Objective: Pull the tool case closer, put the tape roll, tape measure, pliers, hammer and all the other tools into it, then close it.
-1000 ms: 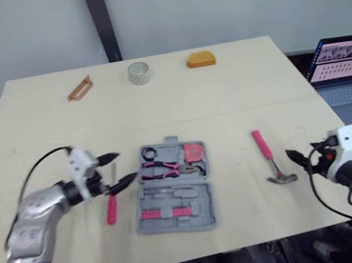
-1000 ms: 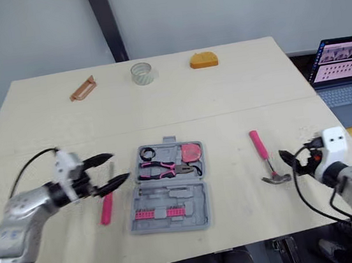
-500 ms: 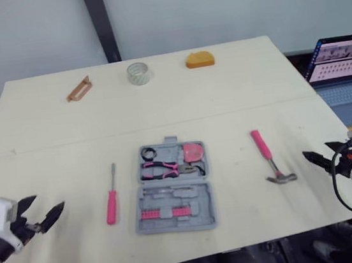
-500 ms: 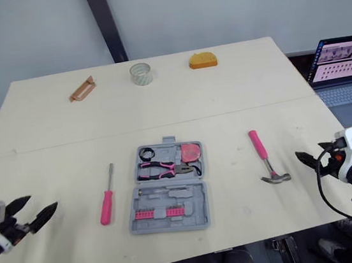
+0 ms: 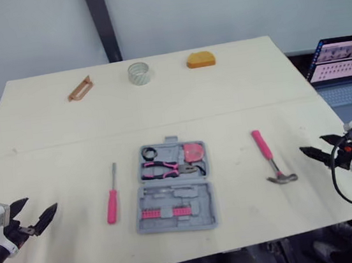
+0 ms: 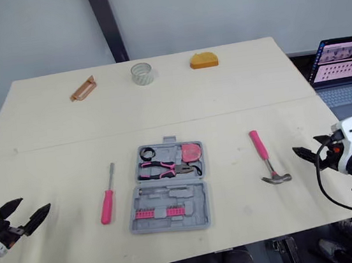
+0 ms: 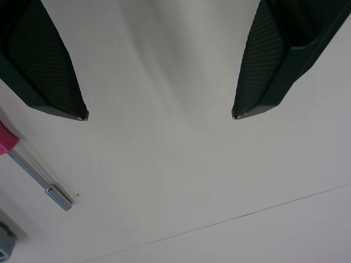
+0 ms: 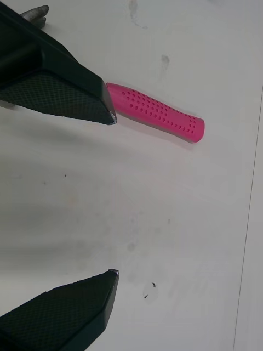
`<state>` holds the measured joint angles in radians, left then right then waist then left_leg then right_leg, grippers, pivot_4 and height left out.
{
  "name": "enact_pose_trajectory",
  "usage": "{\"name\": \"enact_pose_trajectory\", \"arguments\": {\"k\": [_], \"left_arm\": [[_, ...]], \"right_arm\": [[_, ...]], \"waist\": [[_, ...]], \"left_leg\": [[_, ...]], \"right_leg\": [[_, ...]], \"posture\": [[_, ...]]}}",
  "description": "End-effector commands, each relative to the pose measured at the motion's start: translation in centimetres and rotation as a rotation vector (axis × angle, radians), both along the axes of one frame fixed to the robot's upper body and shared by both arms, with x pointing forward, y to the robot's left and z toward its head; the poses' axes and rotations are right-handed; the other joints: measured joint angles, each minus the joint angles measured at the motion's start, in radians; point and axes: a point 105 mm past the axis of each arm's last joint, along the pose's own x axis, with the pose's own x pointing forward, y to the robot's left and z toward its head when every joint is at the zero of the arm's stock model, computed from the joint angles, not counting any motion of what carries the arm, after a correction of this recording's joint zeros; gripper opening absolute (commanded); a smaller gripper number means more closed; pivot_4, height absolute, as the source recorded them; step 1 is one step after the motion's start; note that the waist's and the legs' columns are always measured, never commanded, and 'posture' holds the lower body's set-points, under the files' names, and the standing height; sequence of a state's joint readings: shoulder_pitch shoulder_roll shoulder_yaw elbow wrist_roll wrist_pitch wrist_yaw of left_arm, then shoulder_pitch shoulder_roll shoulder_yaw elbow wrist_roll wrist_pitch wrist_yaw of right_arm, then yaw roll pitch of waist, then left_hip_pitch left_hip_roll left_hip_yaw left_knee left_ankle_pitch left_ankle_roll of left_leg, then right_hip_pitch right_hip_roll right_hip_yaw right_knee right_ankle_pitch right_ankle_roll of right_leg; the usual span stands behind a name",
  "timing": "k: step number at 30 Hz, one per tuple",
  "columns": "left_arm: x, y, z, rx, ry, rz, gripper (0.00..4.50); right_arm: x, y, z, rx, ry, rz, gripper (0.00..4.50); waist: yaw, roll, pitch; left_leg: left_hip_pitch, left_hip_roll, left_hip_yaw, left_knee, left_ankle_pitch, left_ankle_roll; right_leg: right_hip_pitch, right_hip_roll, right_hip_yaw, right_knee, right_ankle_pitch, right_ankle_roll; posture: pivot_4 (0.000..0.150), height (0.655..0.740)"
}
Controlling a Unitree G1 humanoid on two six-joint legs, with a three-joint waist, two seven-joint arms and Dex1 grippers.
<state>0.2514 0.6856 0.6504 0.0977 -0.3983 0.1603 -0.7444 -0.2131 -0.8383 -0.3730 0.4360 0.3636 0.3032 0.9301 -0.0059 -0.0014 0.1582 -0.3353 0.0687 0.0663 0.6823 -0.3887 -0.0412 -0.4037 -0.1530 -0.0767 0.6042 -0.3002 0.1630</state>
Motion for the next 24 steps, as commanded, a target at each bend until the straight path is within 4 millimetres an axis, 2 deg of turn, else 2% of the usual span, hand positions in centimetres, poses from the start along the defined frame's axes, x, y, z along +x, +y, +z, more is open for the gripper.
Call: {"name": "enact_pose_trajectory", "arguments": {"k": [1,6,7,10,11,14,24], "left_arm": [[0.1,0.2,0.4,0.009,-0.020,0.000,4.50],[0.5,-0.2,0.6,0.005,-0.027,-0.019,4.50],[0.6,-0.2,0.6,0.005,-0.027,-0.022,4.50],[0.8,-0.3,0.7,0.006,-0.031,-0.029,4.50],[0.8,-0.3,0.7,0.006,-0.032,-0.031,4.50],[1.0,-0.4,0.8,0.006,-0.034,-0.036,4.50],[1.3,-0.8,0.9,0.005,-0.034,-0.053,4.50]], "right_arm": [[-0.1,-0.3,1.3,-0.010,-0.047,0.010,4.46],[-0.1,-0.2,1.3,0.005,-0.051,0.010,4.46],[-0.1,-0.2,1.3,0.007,-0.051,0.010,4.46],[-0.2,-0.3,1.2,0.010,-0.050,0.005,4.46],[-0.3,-0.3,1.2,0.010,-0.050,0.003,4.46],[-0.3,-0.3,1.2,0.012,-0.047,0.001,4.46],[-0.4,0.2,0.9,0.007,-0.043,0.022,4.46]], "waist": [[0.000,0.000,0.000],[-0.005,0.001,0.001],[-0.009,0.003,0.002],[-0.026,0.010,0.006],[-0.024,0.008,0.007],[-0.019,0.008,0.008],[-0.027,0.011,0.010]], "left_leg": [[0.000,0.000,0.000,0.000,0.000,0.000],[-0.001,0.000,-0.006,0.000,0.000,0.000],[-0.002,-0.001,-0.011,-0.001,0.000,0.000],[-0.004,-0.006,-0.036,-0.001,0.002,0.002],[0.002,-0.007,-0.042,0.001,0.003,0.002],[-0.002,-0.006,-0.034,0.001,0.003,0.001],[0.001,-0.006,-0.028,0.000,0.002,0.001]], "right_leg": [[0.000,0.000,0.000,0.000,0.000,0.000],[0.007,-0.002,-0.006,-0.002,0.000,0.001],[0.012,-0.004,-0.012,-0.004,0.001,0.001],[0.037,-0.018,-0.053,-0.014,0.001,0.002],[0.038,-0.020,-0.060,-0.013,0.001,0.002],[0.028,-0.019,-0.058,-0.011,0.001,0.002],[0.026,-0.019,-0.053,-0.011,0.001,0.002]], "posture": [[0.150,0.7400],[0.150,0.7400],[0.150,0.7400],[0.150,0.7400],[0.150,0.7400],[0.150,0.7400],[0.150,0.7400]]}}
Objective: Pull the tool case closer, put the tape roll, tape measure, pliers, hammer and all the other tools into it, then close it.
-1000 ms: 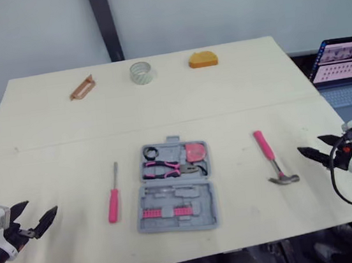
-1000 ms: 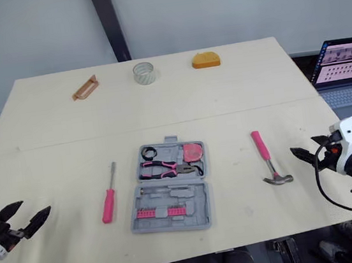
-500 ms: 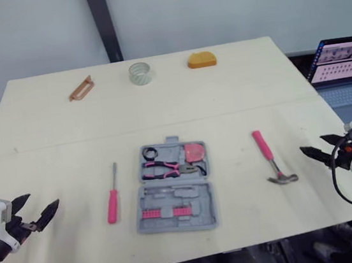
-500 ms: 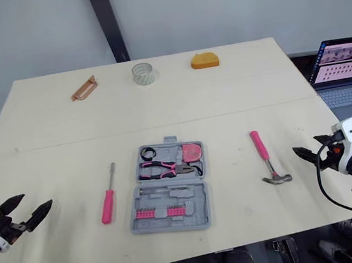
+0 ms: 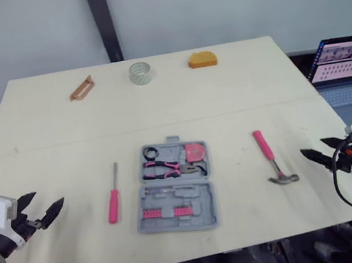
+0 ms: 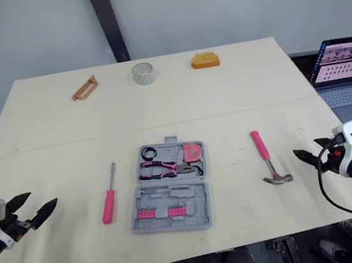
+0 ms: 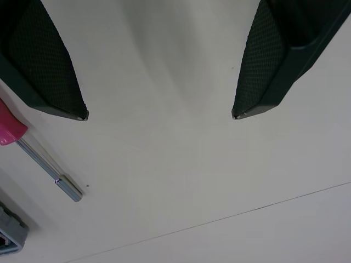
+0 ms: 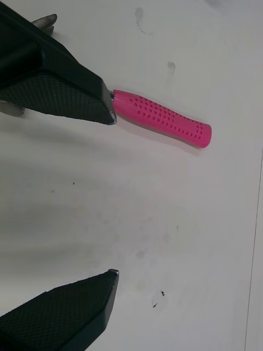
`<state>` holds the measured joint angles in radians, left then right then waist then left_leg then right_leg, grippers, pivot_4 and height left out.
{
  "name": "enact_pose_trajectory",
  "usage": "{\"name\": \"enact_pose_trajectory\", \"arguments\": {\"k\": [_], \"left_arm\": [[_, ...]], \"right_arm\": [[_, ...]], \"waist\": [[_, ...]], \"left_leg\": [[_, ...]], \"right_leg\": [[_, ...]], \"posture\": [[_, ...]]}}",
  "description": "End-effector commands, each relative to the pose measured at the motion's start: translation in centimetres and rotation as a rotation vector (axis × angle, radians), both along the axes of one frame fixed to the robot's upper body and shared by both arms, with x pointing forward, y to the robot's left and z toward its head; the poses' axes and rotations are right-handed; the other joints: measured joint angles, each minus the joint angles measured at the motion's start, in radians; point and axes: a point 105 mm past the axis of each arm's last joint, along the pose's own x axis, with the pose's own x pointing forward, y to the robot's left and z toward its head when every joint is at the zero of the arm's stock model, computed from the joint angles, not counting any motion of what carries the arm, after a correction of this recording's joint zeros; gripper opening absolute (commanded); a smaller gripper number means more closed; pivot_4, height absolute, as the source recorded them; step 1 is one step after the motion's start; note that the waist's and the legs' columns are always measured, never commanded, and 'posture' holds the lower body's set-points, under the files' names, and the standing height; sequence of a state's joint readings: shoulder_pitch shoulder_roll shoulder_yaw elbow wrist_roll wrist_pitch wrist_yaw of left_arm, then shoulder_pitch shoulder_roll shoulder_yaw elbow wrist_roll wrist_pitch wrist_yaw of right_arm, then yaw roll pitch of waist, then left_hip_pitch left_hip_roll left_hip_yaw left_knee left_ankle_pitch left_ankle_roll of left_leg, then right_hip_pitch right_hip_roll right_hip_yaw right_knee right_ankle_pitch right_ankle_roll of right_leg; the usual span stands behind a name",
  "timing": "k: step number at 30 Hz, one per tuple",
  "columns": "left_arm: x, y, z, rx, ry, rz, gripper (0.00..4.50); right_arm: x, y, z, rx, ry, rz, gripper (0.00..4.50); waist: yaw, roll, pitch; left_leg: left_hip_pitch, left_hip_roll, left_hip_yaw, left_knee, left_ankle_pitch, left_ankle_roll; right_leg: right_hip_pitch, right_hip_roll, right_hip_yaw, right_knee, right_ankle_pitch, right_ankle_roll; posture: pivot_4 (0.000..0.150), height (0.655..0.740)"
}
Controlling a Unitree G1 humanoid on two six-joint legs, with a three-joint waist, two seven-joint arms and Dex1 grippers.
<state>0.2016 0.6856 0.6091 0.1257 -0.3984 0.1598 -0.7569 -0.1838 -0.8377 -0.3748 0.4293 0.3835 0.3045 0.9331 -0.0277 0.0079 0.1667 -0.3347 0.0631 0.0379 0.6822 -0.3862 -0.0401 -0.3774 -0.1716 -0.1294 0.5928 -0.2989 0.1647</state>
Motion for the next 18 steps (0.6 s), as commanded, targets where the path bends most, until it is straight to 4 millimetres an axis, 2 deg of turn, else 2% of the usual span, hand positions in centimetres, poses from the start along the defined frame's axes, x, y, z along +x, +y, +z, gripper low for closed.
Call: {"name": "enact_pose_trajectory", "arguments": {"k": [1,3,5,10,18], "left_arm": [[0.24,0.02,1.11,0.029,-0.031,-0.015,4.50],[0.32,-0.01,1.13,0.028,-0.033,-0.016,4.50],[0.36,-0.04,1.14,0.028,-0.034,-0.017,4.50],[0.53,-0.11,1.18,0.029,-0.035,-0.023,4.50],[0.82,-0.40,1.17,0.031,-0.034,-0.035,4.50]], "right_arm": [[0.10,0.29,1.42,-0.011,-0.057,0.023,4.46],[0.10,0.32,1.36,-0.010,-0.056,0.023,4.46],[0.10,0.26,1.35,-0.007,-0.058,0.017,4.46],[-0.01,0.14,1.26,-0.008,-0.053,0.014,4.46],[-0.19,0.04,1.20,-0.013,-0.048,0.016,4.46]], "waist": [[-0.013,0.002,0.002],[-0.022,0.003,0.003],[-0.022,0.003,0.004],[0.014,0.002,0.004],[0.025,0.002,0.004]], "left_leg": [[-0.005,-0.003,-0.009,-0.005,0.001,0.001],[-0.003,-0.017,-0.033,-0.017,0.011,0.005],[-0.002,-0.028,-0.049,-0.020,0.015,0.006],[-0.001,-0.029,-0.045,-0.015,0.016,0.006],[0.000,-0.028,-0.033,-0.015,0.016,0.006]], "right_leg": [[0.012,-0.004,-0.010,-0.005,0.000,0.000],[0.030,-0.023,-0.043,-0.011,0.000,0.002],[0.038,-0.034,-0.059,-0.010,-0.001,0.005],[0.031,-0.033,-0.054,-0.009,-0.001,0.006],[0.023,-0.032,-0.042,-0.007,0.000,0.006]], "posture": [[0.150,0.7400],[0.150,0.7400],[0.150,0.7400],[0.150,0.7400],[0.150,0.7400]]}}
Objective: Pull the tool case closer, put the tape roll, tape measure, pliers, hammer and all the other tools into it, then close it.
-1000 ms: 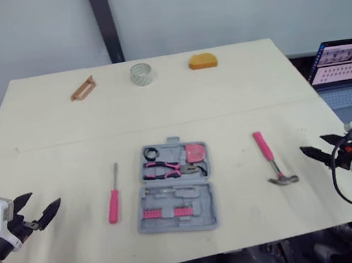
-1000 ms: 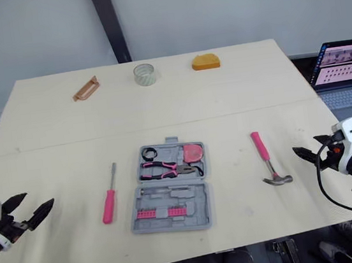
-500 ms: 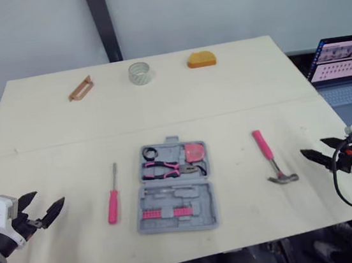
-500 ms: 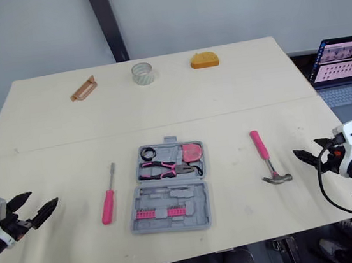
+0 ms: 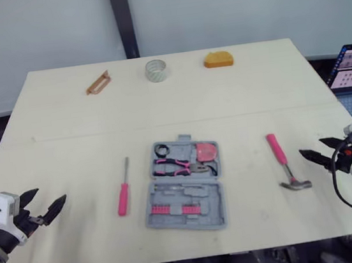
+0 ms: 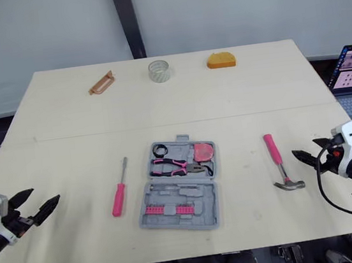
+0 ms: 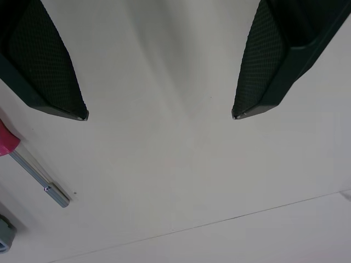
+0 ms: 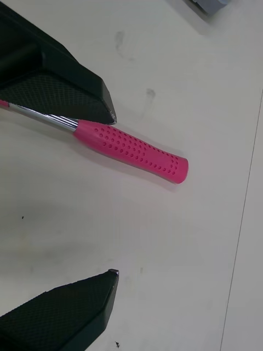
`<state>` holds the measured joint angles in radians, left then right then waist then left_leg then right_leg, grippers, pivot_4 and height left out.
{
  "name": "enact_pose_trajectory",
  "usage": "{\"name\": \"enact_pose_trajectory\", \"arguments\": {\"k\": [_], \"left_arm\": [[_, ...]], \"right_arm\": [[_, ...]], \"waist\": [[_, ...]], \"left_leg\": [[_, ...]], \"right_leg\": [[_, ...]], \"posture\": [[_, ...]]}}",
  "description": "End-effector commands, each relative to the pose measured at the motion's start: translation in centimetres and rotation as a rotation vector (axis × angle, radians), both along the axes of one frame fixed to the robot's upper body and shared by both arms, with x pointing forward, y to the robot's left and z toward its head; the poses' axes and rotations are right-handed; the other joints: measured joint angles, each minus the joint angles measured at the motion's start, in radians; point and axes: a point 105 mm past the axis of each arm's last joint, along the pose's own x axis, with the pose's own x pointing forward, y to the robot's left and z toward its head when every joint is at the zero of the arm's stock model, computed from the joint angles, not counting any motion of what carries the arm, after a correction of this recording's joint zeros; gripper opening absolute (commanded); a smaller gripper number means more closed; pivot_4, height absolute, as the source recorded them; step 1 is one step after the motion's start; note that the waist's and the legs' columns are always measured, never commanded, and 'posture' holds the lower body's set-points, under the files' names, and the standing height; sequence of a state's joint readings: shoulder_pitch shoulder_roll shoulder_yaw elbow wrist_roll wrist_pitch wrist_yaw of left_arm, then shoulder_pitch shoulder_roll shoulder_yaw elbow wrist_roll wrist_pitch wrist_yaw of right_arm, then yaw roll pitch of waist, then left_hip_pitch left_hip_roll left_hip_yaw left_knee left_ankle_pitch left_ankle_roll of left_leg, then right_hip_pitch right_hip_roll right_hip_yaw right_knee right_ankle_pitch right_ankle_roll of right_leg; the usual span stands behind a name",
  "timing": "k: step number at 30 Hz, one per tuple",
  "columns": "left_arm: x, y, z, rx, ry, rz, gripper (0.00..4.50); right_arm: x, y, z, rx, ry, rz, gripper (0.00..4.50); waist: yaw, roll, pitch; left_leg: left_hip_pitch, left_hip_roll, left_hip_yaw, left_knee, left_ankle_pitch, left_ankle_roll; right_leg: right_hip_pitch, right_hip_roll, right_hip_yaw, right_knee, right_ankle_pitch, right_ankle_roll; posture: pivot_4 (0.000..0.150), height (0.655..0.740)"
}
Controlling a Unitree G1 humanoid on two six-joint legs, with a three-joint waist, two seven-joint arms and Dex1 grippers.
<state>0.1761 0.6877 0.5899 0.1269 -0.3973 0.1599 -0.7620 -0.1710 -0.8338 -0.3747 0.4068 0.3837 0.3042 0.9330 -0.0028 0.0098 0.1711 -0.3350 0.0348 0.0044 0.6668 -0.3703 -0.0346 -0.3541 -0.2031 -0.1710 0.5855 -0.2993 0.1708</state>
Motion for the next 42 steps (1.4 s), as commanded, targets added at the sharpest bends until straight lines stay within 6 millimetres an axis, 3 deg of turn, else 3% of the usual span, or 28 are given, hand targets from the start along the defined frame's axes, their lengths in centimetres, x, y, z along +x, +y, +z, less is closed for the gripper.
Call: {"name": "enact_pose_trajectory", "arguments": {"k": [1,7,10,18,27,34,42], "left_arm": [[0.2,0.1,1.0,0.033,-0.025,-0.011,4.50],[0.7,-0.8,1.7,0.044,-0.044,-0.061,4.50],[1.3,-2.7,2.5,0.050,-0.060,-0.165,4.50],[3.2,-13.6,4.5,0.044,-0.072,-0.651,4.50],[3.3,-23.0,6.1,0.058,-0.158,-1.058,4.50],[2.9,-26.6,6.7,0.050,-0.200,-1.209,4.50],[2.9,-27.6,7.0,0.050,-0.217,-1.226,4.50]], "right_arm": [[-0.1,-0.3,1.2,-0.005,-0.046,0.002,4.46],[0.1,0.3,1.2,0.052,-0.043,-0.038,4.46],[0.3,1.3,0.4,0.051,-0.004,-0.078,4.46],[0.0,4.8,-2.2,0.049,0.090,-0.137,4.46],[-2.1,5.3,-3.5,-0.006,0.160,-0.182,4.46],[-2.6,5.2,-4.1,-0.029,0.197,-0.218,4.46],[-2.7,5.1,-4.7,-0.039,0.222,-0.249,4.46]], "waist": [[0.000,0.000,0.000],[-0.002,-0.001,0.001],[0.000,-0.001,0.001],[0.014,-0.001,0.001],[0.013,-0.001,0.001],[0.011,-0.001,0.001],[0.020,-0.002,0.001]], "left_leg": [[0.000,0.000,0.001,0.000,0.000,0.000],[0.000,0.001,0.006,-0.001,0.000,0.000],[0.000,0.001,0.007,-0.001,0.000,0.000],[0.000,0.001,0.008,0.001,0.000,0.000],[-0.001,0.001,0.009,0.000,0.000,0.000],[0.000,0.001,0.010,0.001,0.000,0.000],[0.000,0.001,0.010,0.001,0.000,0.000]], "right_leg": [[-0.001,0.000,0.001,0.001,0.000,0.000],[-0.005,0.001,0.007,0.001,0.000,0.000],[-0.006,0.001,0.008,0.002,0.000,0.000],[-0.007,0.002,0.010,0.004,0.001,0.000],[-0.008,0.002,0.011,0.004,0.001,0.000],[-0.008,0.002,0.012,0.004,0.001,0.001],[-0.007,0.003,0.012,0.003,0.001,0.001]], "posture": [[0.150,0.7400],[0.150,0.7400],[0.150,0.7400],[0.150,0.7400],[0.150,0.7400],[0.150,0.7400],[0.150,0.7400]]}}
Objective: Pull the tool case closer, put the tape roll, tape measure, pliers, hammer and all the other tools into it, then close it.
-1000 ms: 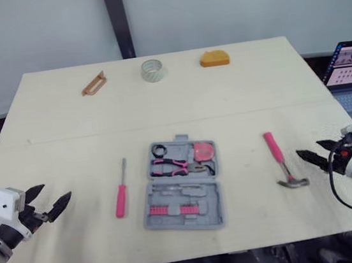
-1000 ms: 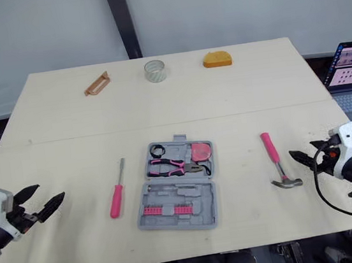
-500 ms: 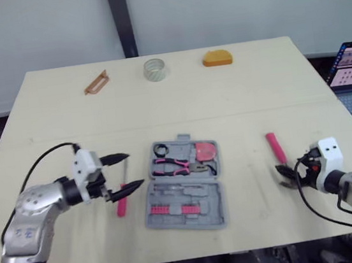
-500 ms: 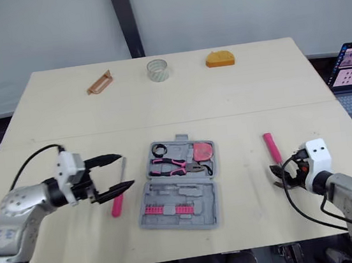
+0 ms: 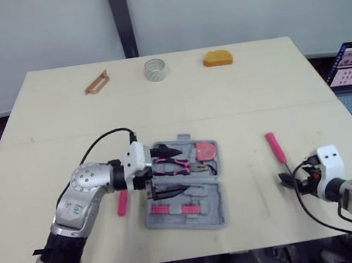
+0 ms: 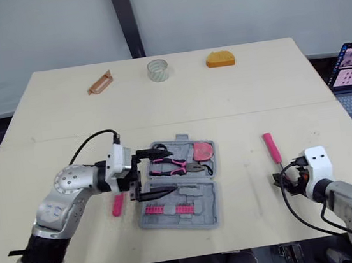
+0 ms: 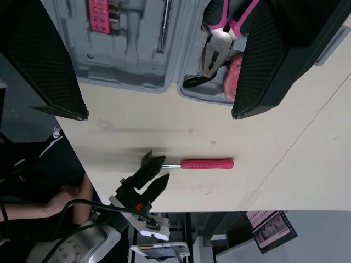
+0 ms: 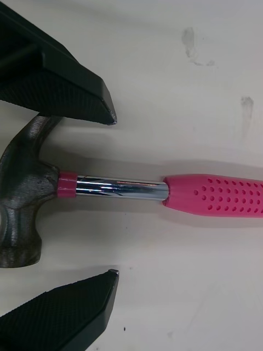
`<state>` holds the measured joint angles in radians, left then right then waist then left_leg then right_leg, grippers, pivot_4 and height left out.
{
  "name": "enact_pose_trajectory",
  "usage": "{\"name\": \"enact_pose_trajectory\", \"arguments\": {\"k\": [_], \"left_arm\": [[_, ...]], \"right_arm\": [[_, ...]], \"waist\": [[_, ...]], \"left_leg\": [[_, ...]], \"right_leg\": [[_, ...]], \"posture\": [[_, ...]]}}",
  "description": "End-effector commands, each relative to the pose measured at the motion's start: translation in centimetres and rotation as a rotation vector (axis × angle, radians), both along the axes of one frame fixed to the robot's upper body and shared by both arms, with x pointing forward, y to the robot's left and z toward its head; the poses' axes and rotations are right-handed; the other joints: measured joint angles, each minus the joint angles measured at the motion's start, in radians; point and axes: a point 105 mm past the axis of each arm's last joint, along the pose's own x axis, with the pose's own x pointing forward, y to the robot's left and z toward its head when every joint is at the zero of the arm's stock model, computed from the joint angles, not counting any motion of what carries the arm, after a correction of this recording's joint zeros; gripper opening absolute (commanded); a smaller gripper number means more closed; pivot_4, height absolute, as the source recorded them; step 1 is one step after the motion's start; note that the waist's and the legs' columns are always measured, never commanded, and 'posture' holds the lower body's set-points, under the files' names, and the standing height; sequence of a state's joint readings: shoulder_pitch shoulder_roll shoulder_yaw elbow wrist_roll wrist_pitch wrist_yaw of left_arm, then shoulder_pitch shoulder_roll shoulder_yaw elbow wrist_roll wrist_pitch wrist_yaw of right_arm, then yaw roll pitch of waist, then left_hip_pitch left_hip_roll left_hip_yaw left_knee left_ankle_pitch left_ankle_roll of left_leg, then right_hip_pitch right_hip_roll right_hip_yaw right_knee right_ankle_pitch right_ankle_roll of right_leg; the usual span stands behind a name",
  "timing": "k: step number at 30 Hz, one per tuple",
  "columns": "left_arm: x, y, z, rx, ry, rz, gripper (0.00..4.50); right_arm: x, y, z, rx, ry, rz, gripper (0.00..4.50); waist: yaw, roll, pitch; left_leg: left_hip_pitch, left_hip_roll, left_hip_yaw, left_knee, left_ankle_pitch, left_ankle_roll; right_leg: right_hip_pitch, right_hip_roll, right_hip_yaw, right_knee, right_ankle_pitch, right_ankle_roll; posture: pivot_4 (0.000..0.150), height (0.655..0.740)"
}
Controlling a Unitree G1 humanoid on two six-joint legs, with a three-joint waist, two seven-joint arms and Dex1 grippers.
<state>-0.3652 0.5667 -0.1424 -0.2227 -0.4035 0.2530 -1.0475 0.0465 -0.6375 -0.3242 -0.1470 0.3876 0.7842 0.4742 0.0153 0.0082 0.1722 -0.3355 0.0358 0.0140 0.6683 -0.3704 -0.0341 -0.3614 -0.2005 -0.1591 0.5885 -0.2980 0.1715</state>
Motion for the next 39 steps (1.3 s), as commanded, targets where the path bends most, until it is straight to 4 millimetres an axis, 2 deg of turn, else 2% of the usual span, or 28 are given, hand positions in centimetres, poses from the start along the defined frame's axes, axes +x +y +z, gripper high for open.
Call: {"name": "enact_pose_trajectory", "arguments": {"k": [1,3,4,5,7,12,18,25,30,32,35,39], "left_arm": [[-0.3,-0.6,0.8,-0.002,-0.044,-0.023,4.50],[-0.4,-0.7,0.8,-0.003,-0.047,-0.025,4.50],[-0.4,-0.8,0.9,-0.003,-0.048,-0.027,4.50],[-0.5,-0.9,0.9,-0.004,-0.049,-0.028,4.50],[-0.5,-1.0,1.0,-0.004,-0.052,-0.030,4.50],[-0.4,-1.0,1.1,-0.004,-0.054,-0.029,4.50],[-0.4,-1.2,1.2,-0.007,-0.055,-0.027,4.50],[-0.2,-1.2,1.2,-0.013,-0.052,-0.021,4.50],[0.1,-0.3,1.2,-0.003,-0.056,0.018,4.50],[0.3,0.7,1.1,0.014,-0.064,0.053,4.50],[0.5,2.7,0.5,0.062,-0.070,0.124,4.50],[-0.1,5.1,0.2,0.074,-0.046,0.194,4.50]], "right_arm": [[0.0,-0.3,0.1,-0.021,-0.002,-0.029,4.46],[0.1,-0.3,-0.1,-0.024,0.003,-0.034,4.46],[0.2,-0.3,-0.1,-0.024,0.006,-0.035,3.93],[0.3,-0.2,-0.2,-0.023,0.009,-0.036,3.62],[0.4,-0.1,-0.2,-0.020,0.011,-0.034,2.70],[0.4,-0.1,-0.1,-0.016,0.015,-0.038,0.11],[-0.4,0.3,-0.9,-0.025,0.074,0.004,0.04],[-0.1,0.4,-0.9,-0.042,0.055,0.012,0.04],[0.2,1.2,1.5,-0.099,-0.010,0.147,0.04],[0.4,2.3,3.0,-0.119,-0.027,0.235,0.04],[0.1,6.0,5.3,-0.130,-0.026,0.454,0.04],[-0.6,9.8,6.8,-0.167,0.002,0.674,0.04]], "waist": [[0.003,0.000,0.000],[0.006,0.000,0.000],[0.006,0.000,0.000],[0.007,0.000,0.000],[0.007,0.000,0.000],[0.007,0.000,0.000],[0.010,0.000,0.000],[0.008,0.000,0.000],[0.009,0.000,0.000],[0.008,0.000,0.000],[-0.007,0.002,0.001],[-0.016,0.001,0.004]], "left_leg": [[0.000,0.000,0.000,0.000,0.000,0.000],[0.000,0.000,0.000,0.000,0.000,0.000],[0.000,0.000,0.000,0.000,0.000,0.000],[0.000,0.000,0.000,0.000,0.000,0.000],[0.000,0.000,0.000,0.000,0.000,0.000],[0.000,0.000,0.000,0.000,0.000,0.000],[0.000,0.000,0.000,0.000,0.000,0.000],[0.000,0.000,0.000,0.000,0.000,0.000],[0.000,0.000,0.000,0.000,0.000,0.000],[-0.001,0.000,0.000,0.000,0.000,0.000],[-0.001,0.000,0.000,-0.001,0.000,0.001],[-0.001,0.001,0.000,-0.001,0.000,0.000]], "right_leg": [[0.000,0.000,0.000,0.000,0.000,0.000],[0.000,0.000,0.000,0.000,0.000,0.000],[0.000,0.000,0.000,0.000,0.000,0.000],[0.000,0.000,0.000,0.000,0.000,0.000],[0.000,0.000,0.000,0.000,0.000,0.000],[0.000,0.000,0.000,0.000,0.000,0.000],[0.000,0.000,0.000,-0.001,0.000,0.000],[0.000,0.000,0.000,-0.001,0.000,0.000],[0.000,0.000,0.000,-0.001,0.000,0.000],[0.000,0.000,0.000,-0.002,0.000,0.000],[-0.001,0.000,0.001,-0.001,0.000,0.000],[-0.001,0.001,0.000,-0.001,0.000,0.000]], "posture": [[0.150,0.7400],[0.150,0.7400],[0.150,0.7400],[0.150,0.7400],[0.150,0.7400],[0.150,0.7400],[0.150,0.7400],[0.150,0.7400],[0.150,0.7400],[0.150,0.7400],[0.150,0.7400],[0.150,0.7400]]}}
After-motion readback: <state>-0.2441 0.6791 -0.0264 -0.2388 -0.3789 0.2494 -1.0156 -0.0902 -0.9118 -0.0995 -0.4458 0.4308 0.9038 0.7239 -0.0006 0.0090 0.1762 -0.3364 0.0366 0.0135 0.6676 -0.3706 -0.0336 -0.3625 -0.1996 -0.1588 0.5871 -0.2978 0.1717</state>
